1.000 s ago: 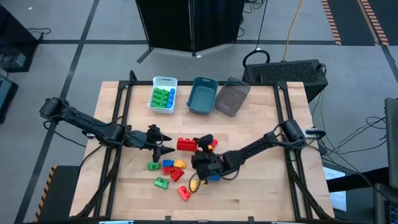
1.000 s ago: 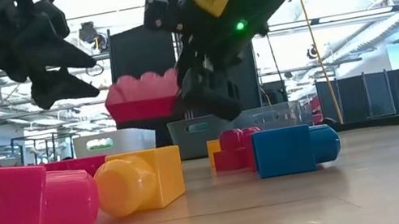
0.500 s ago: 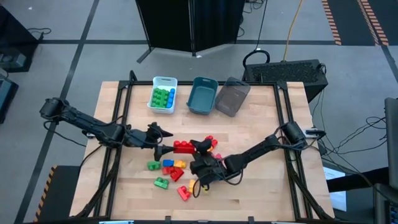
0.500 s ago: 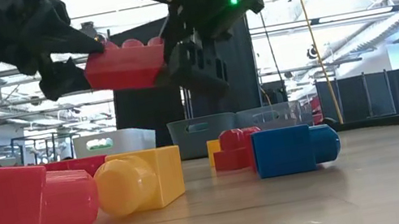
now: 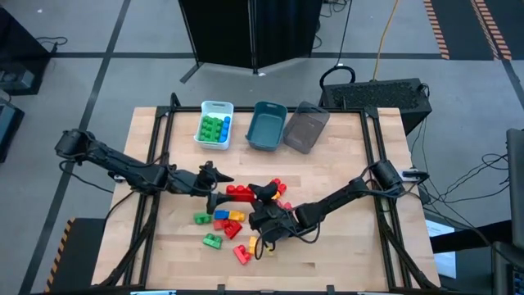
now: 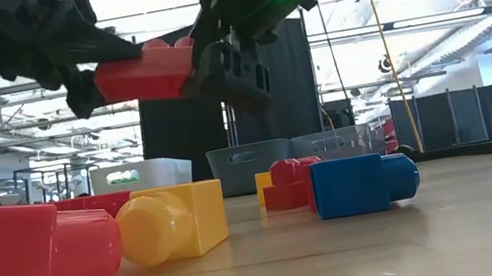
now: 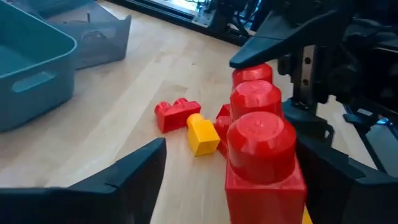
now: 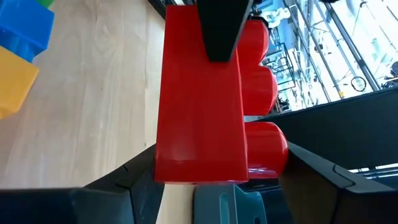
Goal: Sort blocks by size
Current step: Put the 3 studs red game piece into the white bin
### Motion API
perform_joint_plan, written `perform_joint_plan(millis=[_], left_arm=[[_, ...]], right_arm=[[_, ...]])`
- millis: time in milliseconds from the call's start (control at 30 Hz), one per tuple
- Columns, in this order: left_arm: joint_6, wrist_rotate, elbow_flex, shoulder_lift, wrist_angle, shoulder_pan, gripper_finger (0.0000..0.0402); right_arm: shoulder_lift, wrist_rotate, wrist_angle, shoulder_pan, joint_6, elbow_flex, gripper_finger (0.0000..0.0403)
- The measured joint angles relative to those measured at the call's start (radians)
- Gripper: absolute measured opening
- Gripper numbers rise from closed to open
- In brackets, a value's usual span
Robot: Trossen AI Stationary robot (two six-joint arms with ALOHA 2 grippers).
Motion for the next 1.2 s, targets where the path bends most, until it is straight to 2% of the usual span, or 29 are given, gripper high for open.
perform_joint_plan(millis=[233, 467, 500, 600, 800, 933, 1000, 1100, 1200], left_arm=[[-0.007, 0.085, 0.000, 0.036, 0.048, 0.048, 0.0217], [-0.009, 0.136, 0.000, 0.036, 0.066, 0.059, 0.0098], [-0.005, 0.137, 0.000, 0.036, 0.066, 0.060, 0.0087], [0.026, 0.116, 0.000, 0.034, 0.065, 0.061, 0.0087], [0.029, 0.015, 0.000, 0.021, 0.061, 0.063, 0.0087], [0.048, -0.071, 0.000, -0.022, 0.047, 0.064, 0.0087], [0.076, -0.148, 0.000, -0.057, 0.020, 0.064, 0.0087], [0.098, -0.323, 0.000, -0.109, -0.045, 0.064, 0.0087], [0.104, -0.503, 0.000, -0.155, -0.123, 0.078, 0.0087]], right_arm=[[0.000, 0.001, -0.003, -0.004, -0.001, 0.000, 0.0251], [0.000, 0.006, -0.004, -0.012, 0.015, 0.000, 0.0260], [0.000, 0.007, -0.006, -0.013, 0.031, 0.000, 0.0266], [0.000, 0.010, -0.002, -0.019, 0.082, 0.000, 0.0291], [0.000, 0.137, -0.009, -0.018, 0.122, 0.000, 0.0338], [0.000, 0.235, -0.050, -0.006, 0.201, 0.000, 0.0353], [0.000, 0.236, -0.093, -0.003, 0.273, 0.000, 0.0353], [0.000, 0.219, -0.160, -0.002, 0.395, 0.000, 0.0352], [0.000, 0.106, -0.222, -0.012, 0.530, 0.000, 0.0352]])
